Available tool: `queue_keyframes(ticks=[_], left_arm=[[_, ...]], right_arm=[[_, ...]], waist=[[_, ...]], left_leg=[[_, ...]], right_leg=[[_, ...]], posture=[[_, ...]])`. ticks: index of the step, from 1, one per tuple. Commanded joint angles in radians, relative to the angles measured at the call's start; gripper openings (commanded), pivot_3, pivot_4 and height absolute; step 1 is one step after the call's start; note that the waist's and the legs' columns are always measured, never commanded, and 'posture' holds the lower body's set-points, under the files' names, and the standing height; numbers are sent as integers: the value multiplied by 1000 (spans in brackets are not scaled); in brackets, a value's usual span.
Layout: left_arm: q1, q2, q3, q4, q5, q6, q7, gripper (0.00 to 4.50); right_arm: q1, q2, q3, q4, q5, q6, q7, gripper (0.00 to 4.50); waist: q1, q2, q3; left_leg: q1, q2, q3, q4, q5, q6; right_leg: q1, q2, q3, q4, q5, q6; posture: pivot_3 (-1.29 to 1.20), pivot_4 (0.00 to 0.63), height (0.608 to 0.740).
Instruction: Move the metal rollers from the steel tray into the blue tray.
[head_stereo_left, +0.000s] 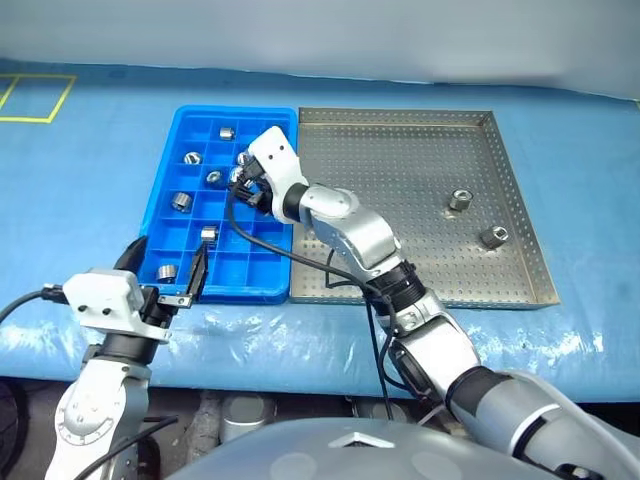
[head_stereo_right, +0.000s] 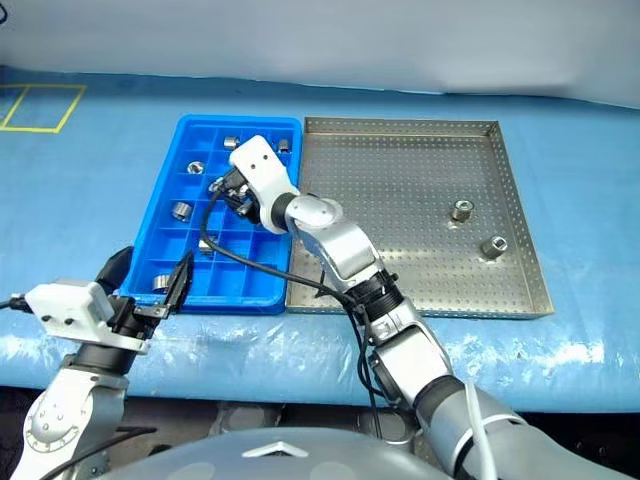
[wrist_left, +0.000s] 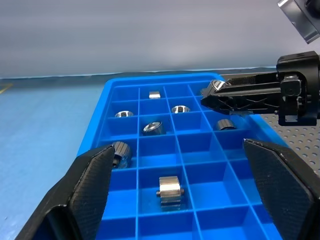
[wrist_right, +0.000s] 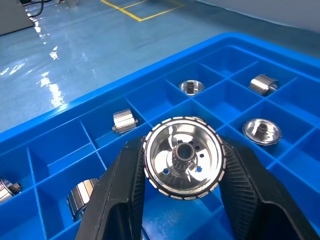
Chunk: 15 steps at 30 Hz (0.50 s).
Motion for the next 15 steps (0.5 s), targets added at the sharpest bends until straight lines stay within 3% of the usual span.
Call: queue_keyframes(ticks=[1, 6, 11, 15], left_arm=[[9, -10, -9, -54, 16, -36, 13, 4500], [2, -12, -33, -50, 24, -35, 14, 4500], [-37, 4, -44, -29, 17, -18, -1, 4500], [-93, 25, -61, -1, 6, 2, -18, 4500]], right_arm=[[-35, 31, -3, 68, -11, -65, 26, 1712], [-36, 28, -15, 161, -38, -100, 26, 1712], [-9, 6, -27, 123, -44, -76, 29, 1712], [34, -2, -90, -4, -19, -18, -25, 3049]], waist=[[10, 0, 0], [24, 0, 0], [27, 0, 0], [23, 0, 0]], left_leg=[[0, 0, 0, 0, 0, 0], [0, 0, 0, -1, 0, 0], [0, 0, -1, -1, 1, -1], [0, 0, -1, -1, 1, -2]], right_leg=[[0, 0, 0, 0, 0, 0], [0, 0, -1, 0, -1, -1], [0, 1, -1, 0, -1, -1], [0, 1, -2, 1, -1, -1]], posture=[[363, 150, 740], [357, 150, 740], [305, 150, 740], [235, 150, 740]])
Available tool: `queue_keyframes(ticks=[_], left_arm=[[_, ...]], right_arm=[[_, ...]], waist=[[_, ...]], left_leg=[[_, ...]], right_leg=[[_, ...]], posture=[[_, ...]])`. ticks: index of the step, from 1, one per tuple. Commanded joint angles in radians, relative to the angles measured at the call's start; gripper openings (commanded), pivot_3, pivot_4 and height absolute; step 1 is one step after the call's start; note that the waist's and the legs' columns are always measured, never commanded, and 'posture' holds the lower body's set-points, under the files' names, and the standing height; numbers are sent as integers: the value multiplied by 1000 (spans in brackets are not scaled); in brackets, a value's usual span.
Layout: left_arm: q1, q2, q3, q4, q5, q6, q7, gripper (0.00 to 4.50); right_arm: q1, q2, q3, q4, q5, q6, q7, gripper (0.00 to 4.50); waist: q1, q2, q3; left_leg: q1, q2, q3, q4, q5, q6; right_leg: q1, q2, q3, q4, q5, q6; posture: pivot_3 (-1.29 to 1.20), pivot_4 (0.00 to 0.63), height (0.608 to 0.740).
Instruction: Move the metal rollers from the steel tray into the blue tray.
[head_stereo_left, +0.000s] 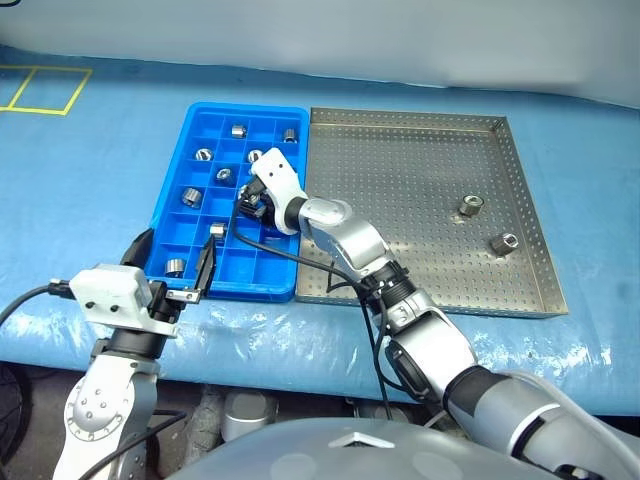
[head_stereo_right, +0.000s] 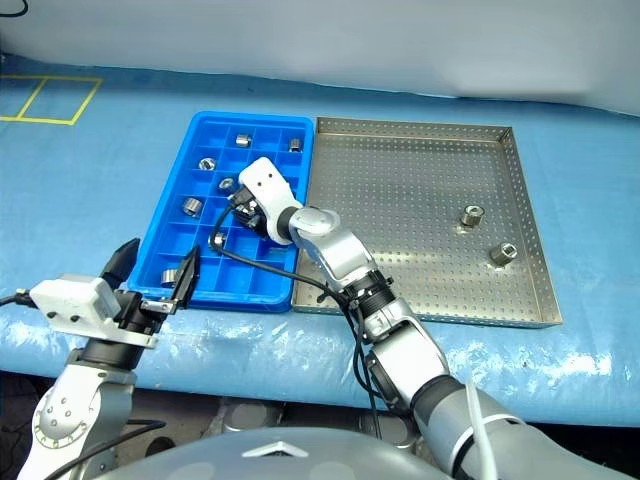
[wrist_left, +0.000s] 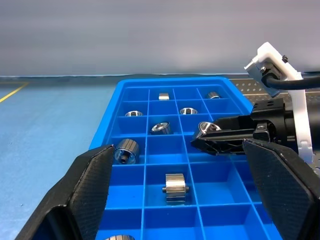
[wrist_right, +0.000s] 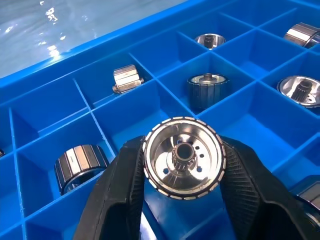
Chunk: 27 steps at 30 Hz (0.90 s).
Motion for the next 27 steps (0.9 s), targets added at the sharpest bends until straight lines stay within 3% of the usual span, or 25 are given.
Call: queue_keyframes(ticks=[1, 4, 5, 10, 14, 19, 27], left_arm=[[-41, 22, -19, 9, -17, 13, -18, 4500], [-91, 36, -35, 37, -27, 28, -35, 4500], [-105, 40, -38, 46, -30, 31, -40, 4500], [-171, 69, -45, 95, -50, 52, -67, 4500], [-206, 77, -58, 116, -55, 60, -78, 4500], [-234, 80, -83, 145, -51, 63, -93, 4500], [-270, 87, -101, 171, -51, 64, -109, 4500]], right_arm=[[25, -7, -81, -156, 24, 46, -53, 3375], [61, -39, -143, -273, 48, 106, -75, 4419], [72, -49, -158, -307, 57, 125, -75, 4468], [120, -83, -193, -425, 49, 151, -119, 4468], [140, -95, -273, -458, 8, 125, -247, 4468], [150, -87, -396, -418, -72, 116, -494, 4468], [109, 0, -474, -299, -207, 167, -859, 4468]], waist=[[-5, 0, 0], [-14, 0, 0], [-18, 0, 0], [-70, 1, 0], [-94, 1, 0], [-109, 1, 0], [-140, 1, 0]], left_leg=[[0, 0, 0, 0, 0, 0], [0, 0, 0, 0, 0, -1], [0, 0, 0, 0, 0, -1], [0, 0, 0, 0, 0, -1], [0, 0, 0, 0, 0, -1], [0, 0, 0, 0, 1, -1], [0, 0, 0, 0, 1, -2]], right_leg=[[0, 0, 0, 0, 0, 0], [0, 0, 0, 0, 0, 0], [0, 0, 0, 0, 0, 0], [0, 0, 0, 0, 0, 0], [0, 0, 0, 1, 0, 0], [0, -1, 0, 2, 0, 0], [0, -1, 1, 3, 0, 0]], posture=[[225, 150, 740], [179, 150, 740], [159, 150, 740], [91, 150, 740], [71, 150, 740], [36, 150, 740], [9, 150, 740]])
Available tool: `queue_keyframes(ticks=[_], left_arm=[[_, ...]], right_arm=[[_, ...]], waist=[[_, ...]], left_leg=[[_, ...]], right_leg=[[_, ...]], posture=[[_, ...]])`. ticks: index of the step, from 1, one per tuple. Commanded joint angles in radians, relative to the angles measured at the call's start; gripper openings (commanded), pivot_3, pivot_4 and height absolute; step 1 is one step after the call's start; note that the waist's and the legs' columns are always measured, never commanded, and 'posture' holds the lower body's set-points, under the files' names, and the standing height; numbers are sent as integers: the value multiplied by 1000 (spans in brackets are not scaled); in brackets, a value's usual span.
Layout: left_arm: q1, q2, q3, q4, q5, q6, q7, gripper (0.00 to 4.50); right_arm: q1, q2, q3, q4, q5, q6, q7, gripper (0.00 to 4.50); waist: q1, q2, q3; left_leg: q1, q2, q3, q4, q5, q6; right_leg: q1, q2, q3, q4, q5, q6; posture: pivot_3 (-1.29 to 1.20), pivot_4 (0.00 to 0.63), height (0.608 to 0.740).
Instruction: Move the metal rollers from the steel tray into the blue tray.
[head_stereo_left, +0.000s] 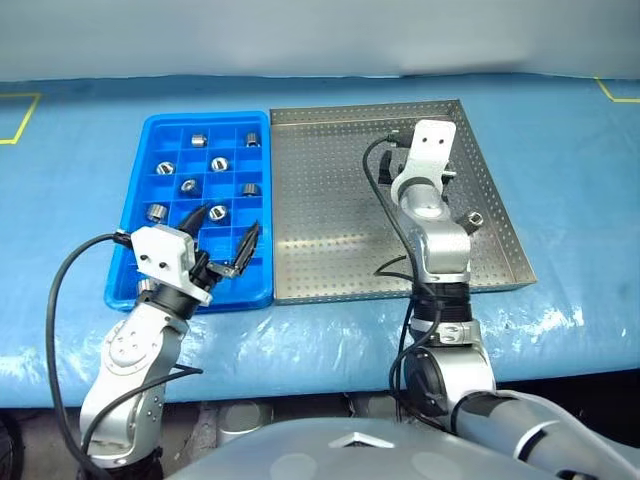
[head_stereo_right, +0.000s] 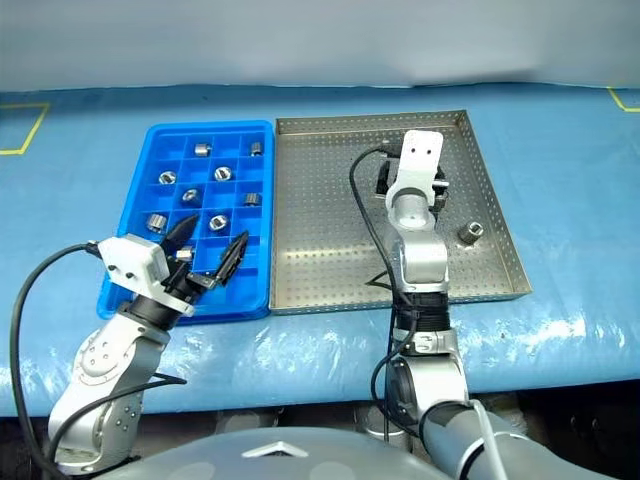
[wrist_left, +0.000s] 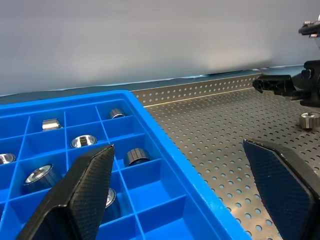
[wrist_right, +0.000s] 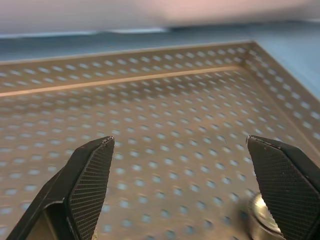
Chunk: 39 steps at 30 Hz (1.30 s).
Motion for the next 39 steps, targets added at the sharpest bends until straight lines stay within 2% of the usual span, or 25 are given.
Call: queue_keyframes(ticks=[1, 5, 10, 18, 27, 30, 36, 39], left_arm=[[-13, 9, -7, -6, -10, -3, -11, 4500], [-21, 14, -22, 1, -10, -3, -21, 4500], [-22, 12, -36, 1, -6, -6, -23, 4500], [-15, 15, -44, -3, -2, -11, -22, 4500], [-8, 13, -38, -10, -4, -11, -17, 4500], [-8, 10, -41, -13, -3, -11, -14, 4500], [2, 6, -36, -19, -2, -17, -6, 4500], [10, 1, -32, -25, -2, -23, 5, 4500]], right_arm=[[-48, 54, -55, 32, -24, -12, -152, 4468], [-94, 101, -130, 119, -6, -82, -302, 4468], [-160, 102, -194, 243, 39, -183, -418, 4468], [-232, 71, -207, 412, 127, -268, -391, 4468], [-245, 60, -201, 470, 132, -279, -428, 4468], [-256, 59, -209, 490, 142, -285, -443, 3875], [-258, 55, -216, 495, 160, -290, -454, 1910], [-249, 57, -193, 466, 159, -274, -432, 1839]], waist=[[-8, 0, 0], [-8, 0, 0], [-17, 0, 0], [-19, 1, 0], [-11, 1, 0], [-11, 1, 0], [-10, 1, 0], [-8, 1, 0]], left_leg=[[0, 0, 0, 0, 0, 0], [0, -1, 0, 0, 0, 0], [0, -1, 1, 0, 0, 0], [0, -1, 1, 0, 0, 0], [0, -1, 1, 0, 0, 0], [0, -1, 1, 0, 0, 0], [0, -1, 1, 0, 0, 0], [0, -1, 1, 0, 0, 0]], right_leg=[[0, 0, 0, 0, 0, 0], [0, -1, 0, 0, 0, 0], [0, -1, 1, 0, 0, 0], [0, 0, 1, 0, 0, 0], [0, -1, 1, 0, 0, 0], [0, -1, 1, 0, 0, 0], [0, -1, 1, 0, 0, 0], [0, 0, 1, 0, 0, 0]], posture=[[9, 150, 740], [10, 150, 740], [23, 150, 740], [41, 150, 740], [51, 150, 740], [58, 150, 740], [71, 150, 740], [80, 150, 740]])
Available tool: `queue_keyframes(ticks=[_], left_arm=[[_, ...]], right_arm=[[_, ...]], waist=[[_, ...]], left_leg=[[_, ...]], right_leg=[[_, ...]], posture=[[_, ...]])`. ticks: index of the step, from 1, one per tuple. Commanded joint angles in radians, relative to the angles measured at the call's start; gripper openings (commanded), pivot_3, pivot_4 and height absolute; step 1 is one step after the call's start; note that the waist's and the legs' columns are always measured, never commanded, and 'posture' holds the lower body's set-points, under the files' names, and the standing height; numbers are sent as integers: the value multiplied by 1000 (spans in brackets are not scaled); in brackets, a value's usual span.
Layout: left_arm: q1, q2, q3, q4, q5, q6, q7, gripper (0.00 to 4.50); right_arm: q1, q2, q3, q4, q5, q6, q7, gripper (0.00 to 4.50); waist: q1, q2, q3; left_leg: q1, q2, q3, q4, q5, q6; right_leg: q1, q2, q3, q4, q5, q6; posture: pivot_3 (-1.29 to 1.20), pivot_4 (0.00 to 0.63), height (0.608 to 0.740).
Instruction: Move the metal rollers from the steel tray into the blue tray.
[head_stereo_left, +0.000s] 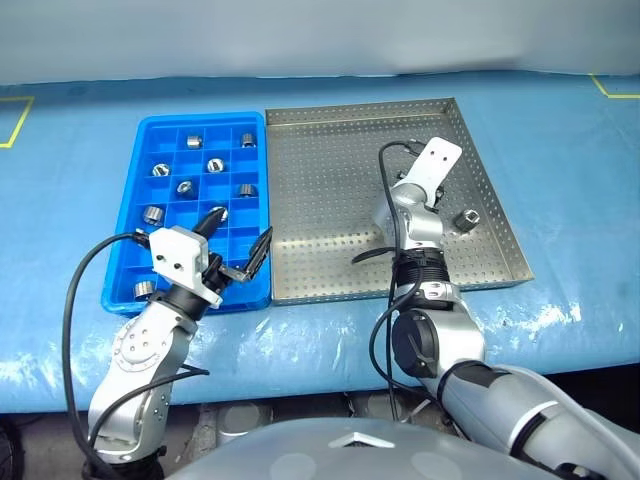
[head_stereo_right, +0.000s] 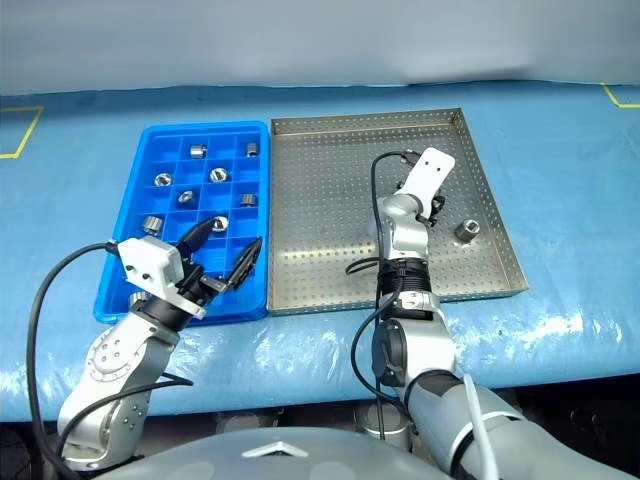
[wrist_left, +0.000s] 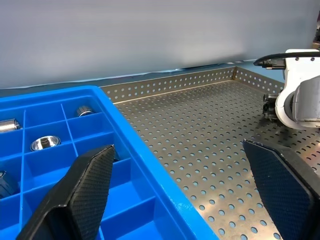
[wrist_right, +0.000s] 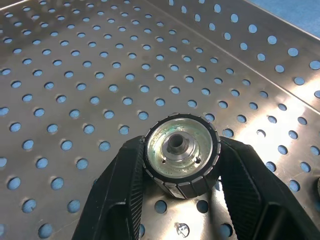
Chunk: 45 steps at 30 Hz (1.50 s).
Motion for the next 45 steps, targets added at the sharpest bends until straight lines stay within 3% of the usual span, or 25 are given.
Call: queue_keyframes(ticks=[1, 4, 9, 17, 22, 28, 34, 39, 45], left_arm=[[9, -8, 16, -43, -3, -23, 15, 4500], [21, -15, 27, -50, -2, -31, 29, 4500], [57, -34, 57, -71, 7, -53, 62, 4500], [151, -64, 108, -106, 16, -108, 96, 4500], [245, -62, 138, -124, 3, -133, 82, 4500], [317, -39, 122, -136, -3, -137, 40, 4500], [295, -40, 94, -115, -9, -133, 22, 4500], [271, -34, 85, -104, -13, -121, 13, 4500], [235, -20, 73, -90, -20, -102, -2, 4500]], right_arm=[[-23, 22, 41, -59, 0, 18, 38, 1839], [3, 35, 102, -126, -3, 64, 113, 1839], [79, 34, 308, -332, 13, 169, 385, 1839], [130, -54, 601, -604, 88, 336, 847, 1839], [131, -85, 708, -677, 132, 367, 1041, 1839], [153, -131, 793, -703, 124, 403, 1152, 1839], [162, -248, 930, -702, 33, 449, 1212, 1839], [171, -265, 926, -734, 45, 522, 1253, 1839], [196, -251, 890, -774, 59, 587, 1253, 3760]], waist=[[0, 0, 0], [0, 1, 1], [6, 1, 1], [44, 1, 1], [62, 0, 1], [77, 0, 1], [86, 0, 1], [85, 0, 0], [82, 0, 0]], left_leg=[[0, 0, 0, 0, 0, 0], [0, 0, 0, 0, 0, 0], [0, 0, 0, -1, 0, 0], [-1, 1, -2, -1, 0, 0], [-1, 1, -2, -1, 0, 0], [-1, 1, -3, -1, 0, 0], [-1, 1, -4, -1, 0, -1], [-1, 1, -5, -1, 0, -1], [-1, 1, -6, -1, 0, -1]], right_leg=[[0, 0, 0, 0, 0, 0], [0, 0, 0, 0, 0, 0], [-1, 0, 0, 0, 0, 0], [-1, 0, -2, 0, 0, 0], [-1, 0, -3, -1, 0, 0], [0, 0, -4, -2, -1, -1], [-1, 0, -5, -2, -2, -2], [0, 0, -7, -2, -2, -3], [1, 0, -8, -2, -2, -3]], posture=[[84, 150, 740], [98, 150, 740], [129, 150, 740], [198, 150, 740], [226, 150, 740], [238, 150, 740], [214, 150, 740], [188, 150, 740], [155, 150, 740]])
